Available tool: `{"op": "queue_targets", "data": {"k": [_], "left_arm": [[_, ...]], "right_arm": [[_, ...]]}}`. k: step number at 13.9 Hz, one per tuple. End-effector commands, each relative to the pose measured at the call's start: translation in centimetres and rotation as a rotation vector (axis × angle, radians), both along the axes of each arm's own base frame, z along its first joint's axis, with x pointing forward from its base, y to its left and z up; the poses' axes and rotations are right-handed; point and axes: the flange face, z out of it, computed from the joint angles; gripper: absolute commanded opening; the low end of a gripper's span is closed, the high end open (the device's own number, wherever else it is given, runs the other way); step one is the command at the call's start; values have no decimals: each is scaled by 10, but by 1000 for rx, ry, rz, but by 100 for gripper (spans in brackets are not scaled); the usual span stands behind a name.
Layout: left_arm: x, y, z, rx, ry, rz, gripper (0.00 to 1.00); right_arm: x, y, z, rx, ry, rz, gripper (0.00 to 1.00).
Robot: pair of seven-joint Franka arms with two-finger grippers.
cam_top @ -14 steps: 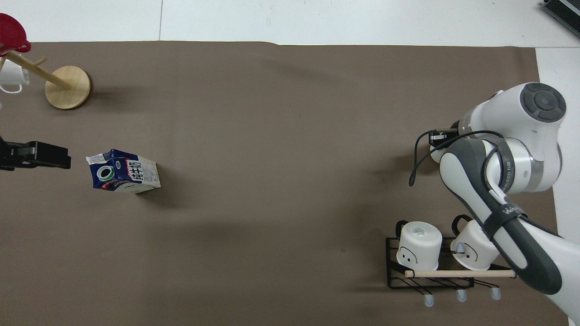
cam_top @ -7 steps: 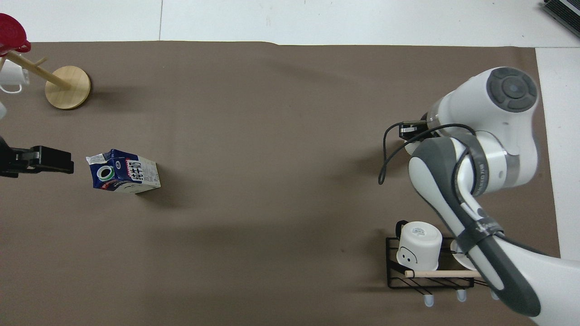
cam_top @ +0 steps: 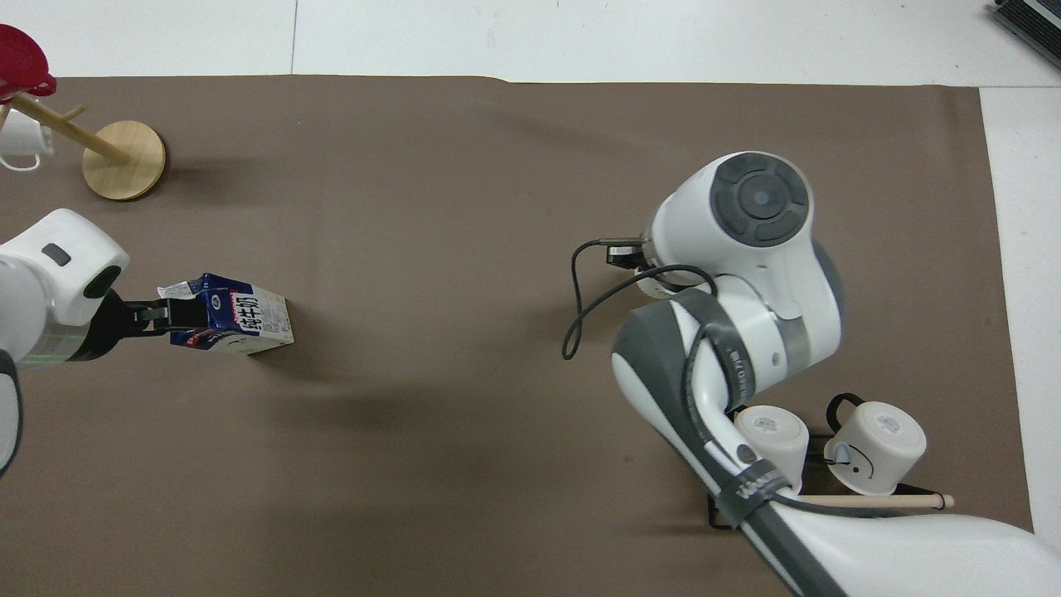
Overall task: Place cup and milk on table
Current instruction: 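Carry the mug toward the table center while the left gripper grasps the carton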
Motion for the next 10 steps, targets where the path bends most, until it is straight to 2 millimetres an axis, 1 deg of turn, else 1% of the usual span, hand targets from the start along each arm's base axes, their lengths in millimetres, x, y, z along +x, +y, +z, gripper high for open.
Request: {"op": "queue_targets", "data": {"k": [1, 2, 3, 5, 6, 7, 8, 9, 10], "left_arm": [[1, -11, -25, -2, -36, 16, 100], [4, -13, -32, -3, -35, 14, 100], [6, -16, -34, -4, -38, 18, 100], [11, -15, -40, -6, -48, 20, 100], [13, -12, -43, -7, -54, 26, 100], [14, -10, -43, -7, -56, 29, 100], [14, -8, -43, -7, -56, 32, 92], [14, -8, -43, -7, -57, 32, 78], [15, -8, -42, -8, -60, 34, 66]], "right_arm": [[0, 31, -5, -10, 15, -6, 0], [1, 57, -8, -1, 9, -21, 0], [-2, 82, -17, -12, 21, -26, 0], [5, 107, -20, -20, 26, -23, 0], [-2, 128, -28, -16, 29, -44, 0], [-5, 133, -30, -13, 31, -65, 0], [-7, 137, -34, -15, 32, -63, 0], [-14, 149, -44, -19, 40, -51, 0], [-22, 161, -51, -26, 48, -34, 0]]}}
